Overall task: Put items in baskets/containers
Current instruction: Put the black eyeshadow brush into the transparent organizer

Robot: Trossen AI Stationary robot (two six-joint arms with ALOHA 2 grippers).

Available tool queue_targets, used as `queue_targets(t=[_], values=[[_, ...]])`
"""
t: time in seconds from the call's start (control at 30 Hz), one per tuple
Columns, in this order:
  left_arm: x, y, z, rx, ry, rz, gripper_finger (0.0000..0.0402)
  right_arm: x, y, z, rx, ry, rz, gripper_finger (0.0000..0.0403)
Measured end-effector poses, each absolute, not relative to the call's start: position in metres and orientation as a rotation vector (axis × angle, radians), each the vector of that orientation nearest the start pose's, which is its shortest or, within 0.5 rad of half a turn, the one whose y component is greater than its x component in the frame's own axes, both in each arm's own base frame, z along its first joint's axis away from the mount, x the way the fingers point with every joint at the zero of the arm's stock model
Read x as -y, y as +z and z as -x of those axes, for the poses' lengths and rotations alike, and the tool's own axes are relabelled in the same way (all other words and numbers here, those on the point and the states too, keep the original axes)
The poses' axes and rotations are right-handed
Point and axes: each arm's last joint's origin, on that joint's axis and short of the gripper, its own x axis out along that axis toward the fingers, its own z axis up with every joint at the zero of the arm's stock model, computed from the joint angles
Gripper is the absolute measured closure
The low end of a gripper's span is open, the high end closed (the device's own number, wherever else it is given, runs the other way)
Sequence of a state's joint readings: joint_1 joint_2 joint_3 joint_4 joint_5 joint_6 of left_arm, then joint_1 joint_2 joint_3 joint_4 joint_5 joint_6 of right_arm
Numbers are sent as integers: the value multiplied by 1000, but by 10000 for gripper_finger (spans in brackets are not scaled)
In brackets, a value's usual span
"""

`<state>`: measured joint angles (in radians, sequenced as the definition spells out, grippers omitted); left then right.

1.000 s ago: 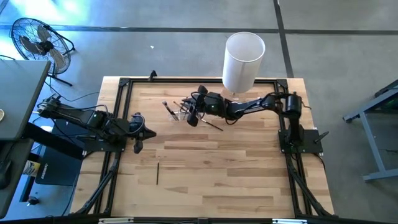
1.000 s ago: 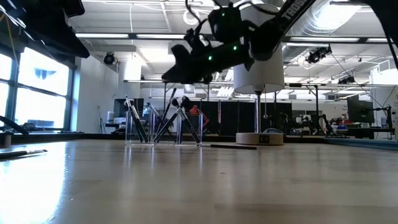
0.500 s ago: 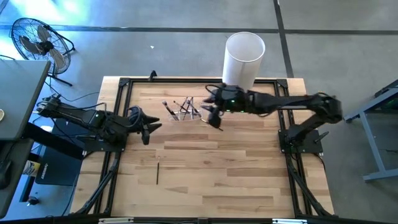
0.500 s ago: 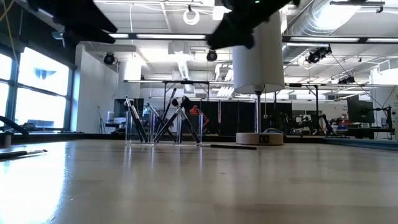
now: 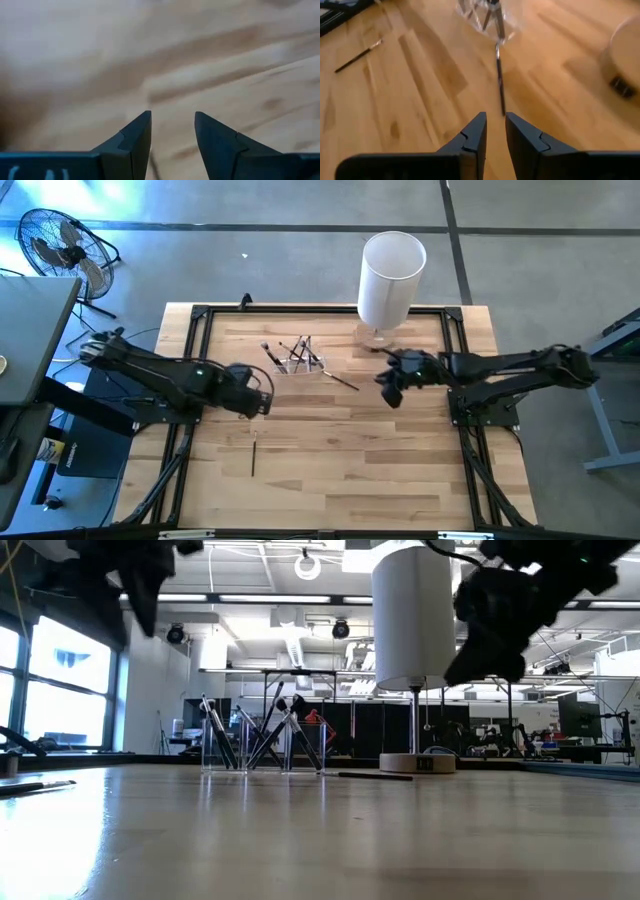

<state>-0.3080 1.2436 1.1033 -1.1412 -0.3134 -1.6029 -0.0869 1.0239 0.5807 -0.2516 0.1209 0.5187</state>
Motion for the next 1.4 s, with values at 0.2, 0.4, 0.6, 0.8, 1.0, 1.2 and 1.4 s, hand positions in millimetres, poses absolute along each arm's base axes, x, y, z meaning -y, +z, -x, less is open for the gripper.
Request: queue_targets(t=[0.2,0.4,0.6,0.8,1.0,1.2,1.4], values=[[69,252,-224,-1157,1026,1117,252,17,196,-183,-567,-310,-537,354],[78,212,-242,-1284,1036,1123,252,16,193,-181,-547,-260,-523,371],[82,188,-253,-1341,999,1123,252,14,195,-181,-546,-212,-530,380],[83,170,-255,-1300,996,1142,252,13,199,-182,-519,-162,-531,383],[78,154,-243,-1280,1097,1157,252,13,204,-182,-487,-136,-524,385],[77,144,-239,-1252,1081,1197,252,13,204,-181,-483,-133,-521,386],[76,142,-239,-1202,1100,1175,252,13,204,-181,-486,-133,-518,386]])
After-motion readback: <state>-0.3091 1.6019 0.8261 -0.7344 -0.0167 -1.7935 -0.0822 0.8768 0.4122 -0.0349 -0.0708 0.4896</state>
